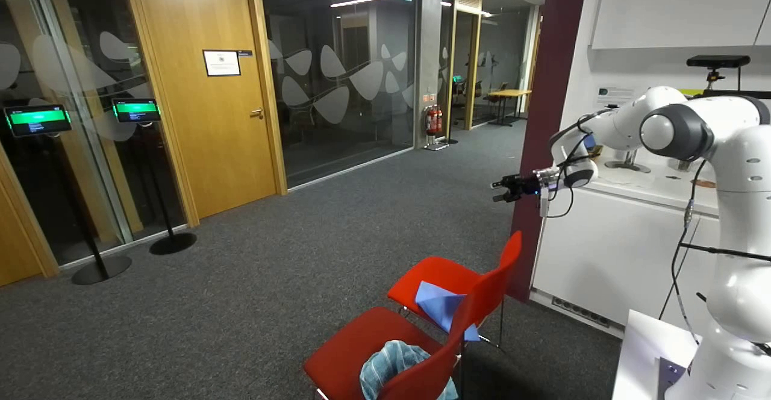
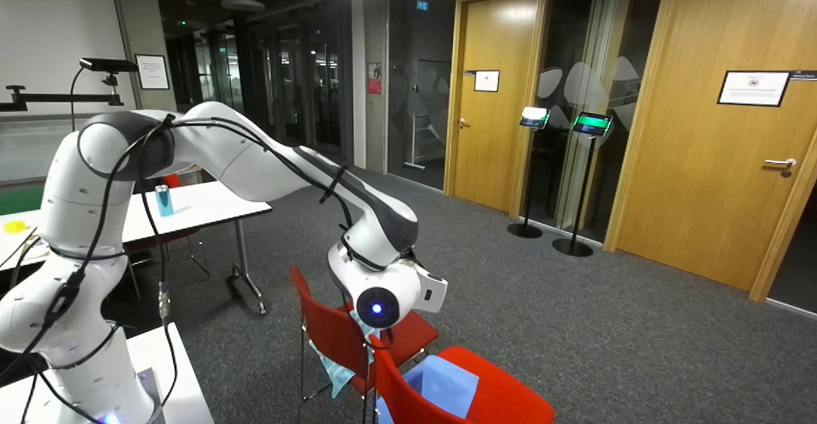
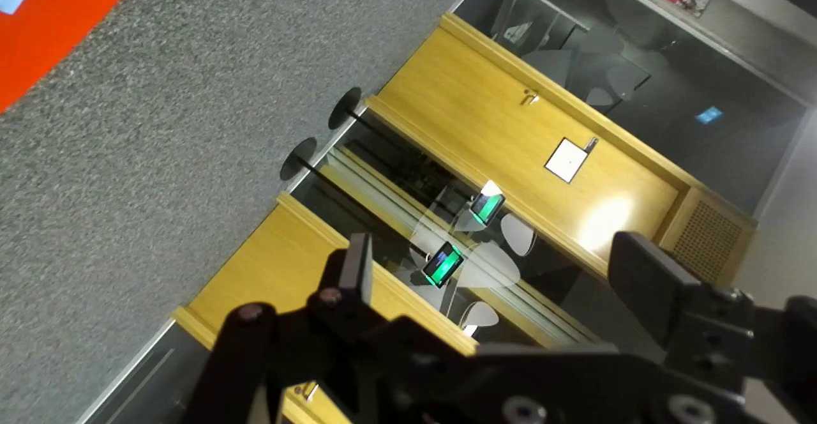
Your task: Put the towel on the seat
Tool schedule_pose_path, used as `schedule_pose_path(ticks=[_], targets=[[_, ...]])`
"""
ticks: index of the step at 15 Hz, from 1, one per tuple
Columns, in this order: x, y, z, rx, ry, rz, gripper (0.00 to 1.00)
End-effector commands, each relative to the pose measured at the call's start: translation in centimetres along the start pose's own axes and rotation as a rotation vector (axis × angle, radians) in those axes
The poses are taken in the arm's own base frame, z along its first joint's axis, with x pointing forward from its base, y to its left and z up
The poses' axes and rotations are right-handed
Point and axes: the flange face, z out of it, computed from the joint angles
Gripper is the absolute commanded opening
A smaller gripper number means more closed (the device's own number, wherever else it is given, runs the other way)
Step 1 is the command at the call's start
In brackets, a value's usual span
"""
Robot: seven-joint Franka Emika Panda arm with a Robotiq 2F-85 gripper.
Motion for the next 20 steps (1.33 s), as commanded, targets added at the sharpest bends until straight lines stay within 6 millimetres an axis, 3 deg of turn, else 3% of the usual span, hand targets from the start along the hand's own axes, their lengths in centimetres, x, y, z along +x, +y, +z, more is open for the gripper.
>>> schedule_pose_path(ticks=[1, 12, 20], targets=[[-2.4, -2.2, -2.3, -0.102, 0.095, -0.046, 1.00], [-5.5, -2.1, -6.1, -0.516, 0.264, 0.015, 1.00], [-8.0, -1.0, -6.2, -0.593, 0.120, 0.000, 1.00]])
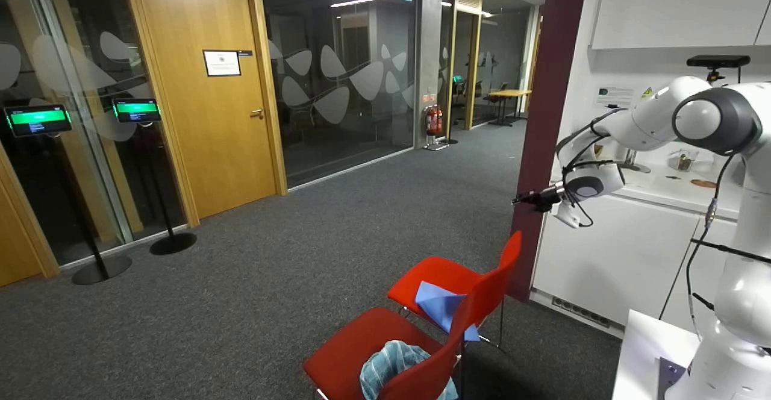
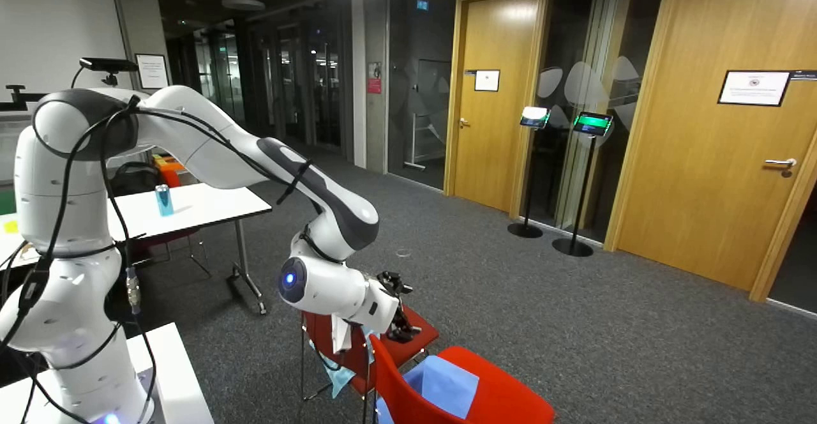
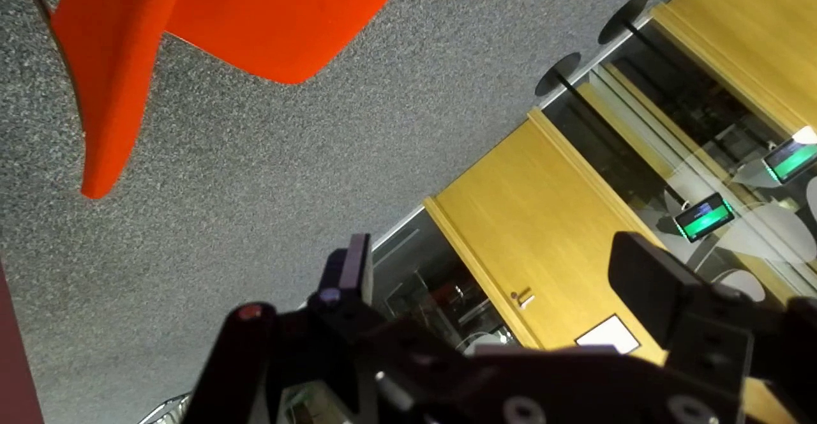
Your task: Put the towel on the seat
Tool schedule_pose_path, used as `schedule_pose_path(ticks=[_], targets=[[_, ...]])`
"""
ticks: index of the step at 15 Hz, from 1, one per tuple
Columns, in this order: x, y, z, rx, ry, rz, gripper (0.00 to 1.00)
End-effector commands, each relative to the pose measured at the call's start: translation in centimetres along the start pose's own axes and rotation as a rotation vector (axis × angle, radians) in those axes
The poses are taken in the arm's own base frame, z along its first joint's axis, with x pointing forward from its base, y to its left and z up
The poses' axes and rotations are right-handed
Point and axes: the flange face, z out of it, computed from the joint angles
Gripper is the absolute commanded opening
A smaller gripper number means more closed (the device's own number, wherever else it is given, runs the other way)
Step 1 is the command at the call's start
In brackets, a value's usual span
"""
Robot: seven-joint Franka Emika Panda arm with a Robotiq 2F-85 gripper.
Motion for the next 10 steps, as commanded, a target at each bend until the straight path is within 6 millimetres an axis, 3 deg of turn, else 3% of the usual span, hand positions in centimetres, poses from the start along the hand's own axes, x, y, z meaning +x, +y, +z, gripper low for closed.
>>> schedule_pose_path(ticks=[1, 6, 10], targets=[[-1.7, 0.2, -1.0, -0.030, -0.107, -0.052, 1.00], [-3.7, 0.8, -1.1, -0.007, -0.314, -0.097, 1.00], [-3.9, 0.5, -1.3, 0.057, -0.410, -0.116, 1.00]])
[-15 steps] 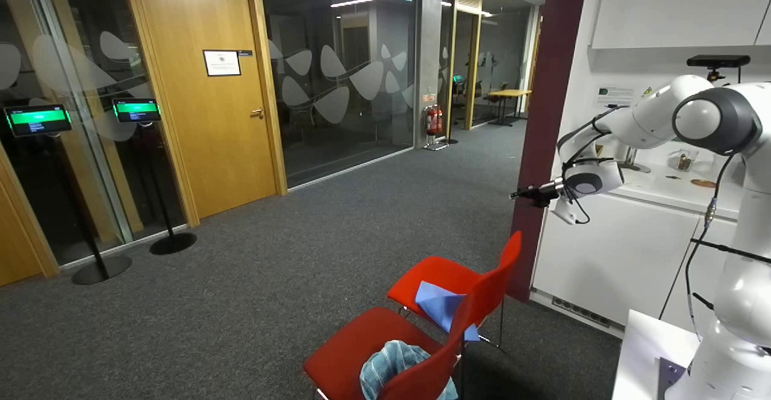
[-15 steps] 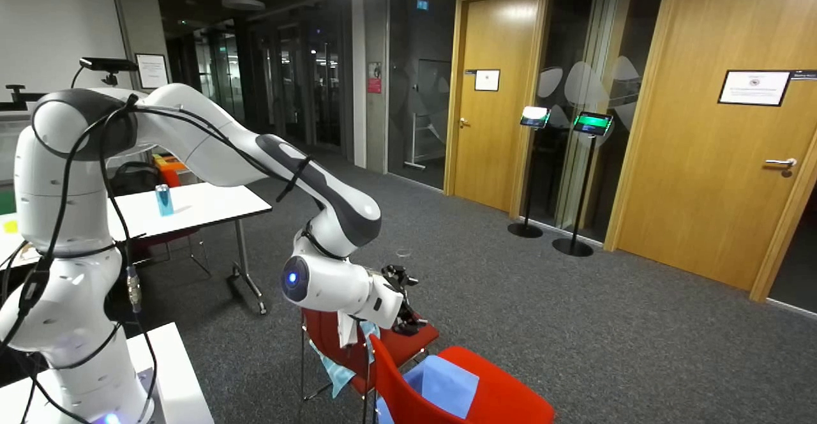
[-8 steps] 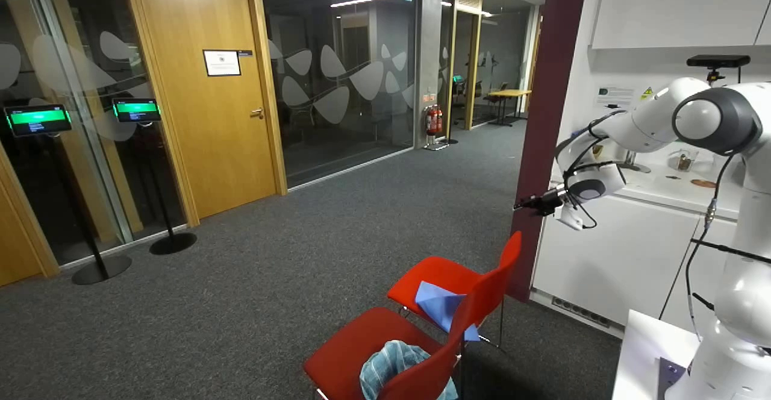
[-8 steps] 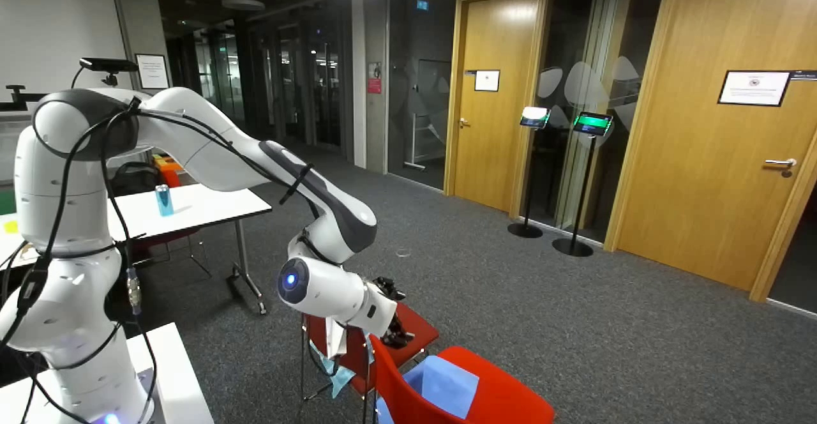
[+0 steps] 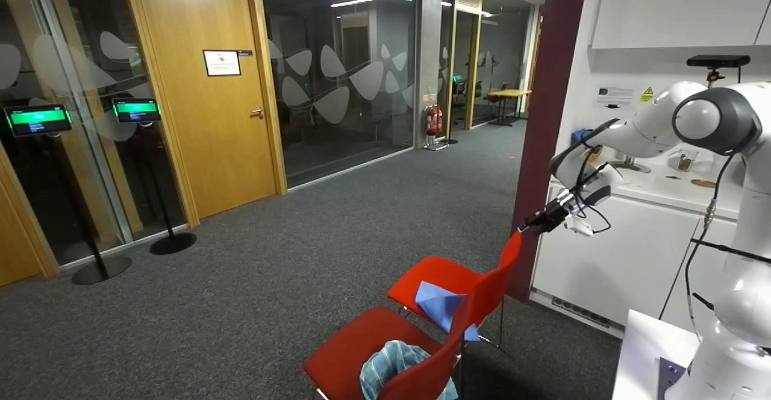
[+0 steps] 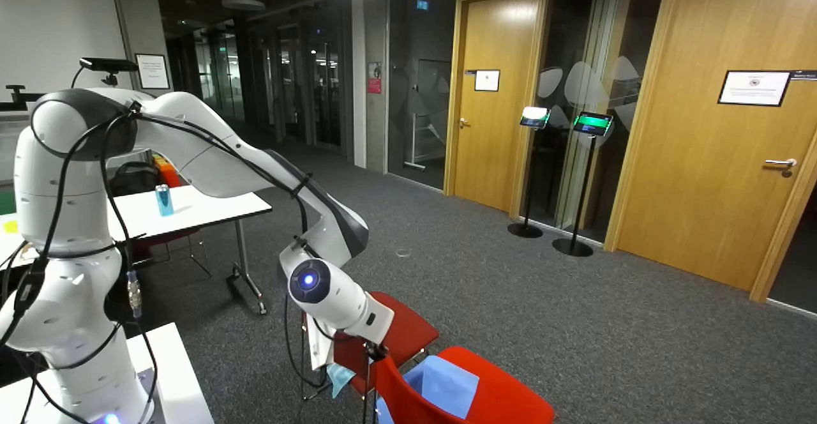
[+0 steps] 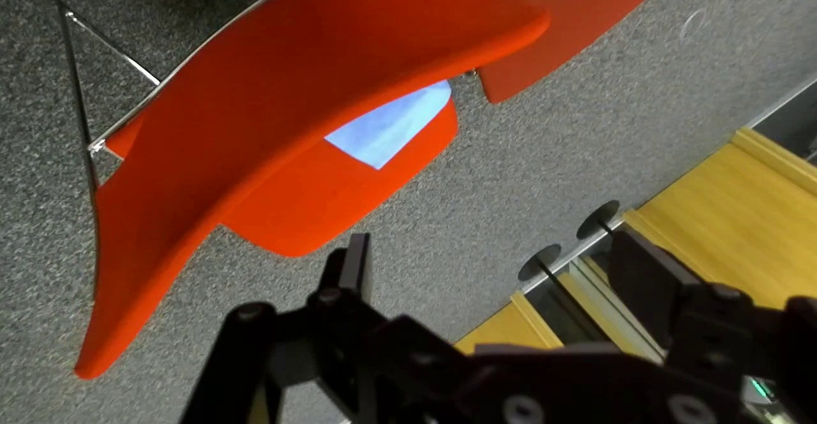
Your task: Put the towel on the seat
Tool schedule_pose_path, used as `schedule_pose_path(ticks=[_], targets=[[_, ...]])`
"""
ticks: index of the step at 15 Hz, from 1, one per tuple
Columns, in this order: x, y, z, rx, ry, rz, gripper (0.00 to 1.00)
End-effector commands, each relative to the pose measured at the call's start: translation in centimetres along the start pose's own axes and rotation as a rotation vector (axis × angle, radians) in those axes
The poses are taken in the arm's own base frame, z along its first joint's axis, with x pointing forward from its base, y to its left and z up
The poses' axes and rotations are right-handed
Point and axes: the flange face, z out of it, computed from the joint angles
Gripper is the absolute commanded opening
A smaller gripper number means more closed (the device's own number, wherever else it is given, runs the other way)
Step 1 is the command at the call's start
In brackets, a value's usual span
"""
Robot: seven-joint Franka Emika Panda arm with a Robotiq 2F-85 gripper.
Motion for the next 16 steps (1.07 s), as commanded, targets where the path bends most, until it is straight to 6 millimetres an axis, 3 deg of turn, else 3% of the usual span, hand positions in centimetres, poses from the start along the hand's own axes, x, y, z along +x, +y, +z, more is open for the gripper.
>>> schedule_pose_path(ticks=[1, 4, 5, 16], targets=[[-0.4, -0.8, -1.7, 0.076, -0.049, -0.012, 1.00], [0.0, -1.3, -1.8, 0.131, -0.038, 0.004, 1.00], [0.0, -0.7, -0.3, 0.086, -0.053, -0.013, 1.00], [0.2, -0.9, -0.7, 0.100, -0.046, -0.015, 1.00]])
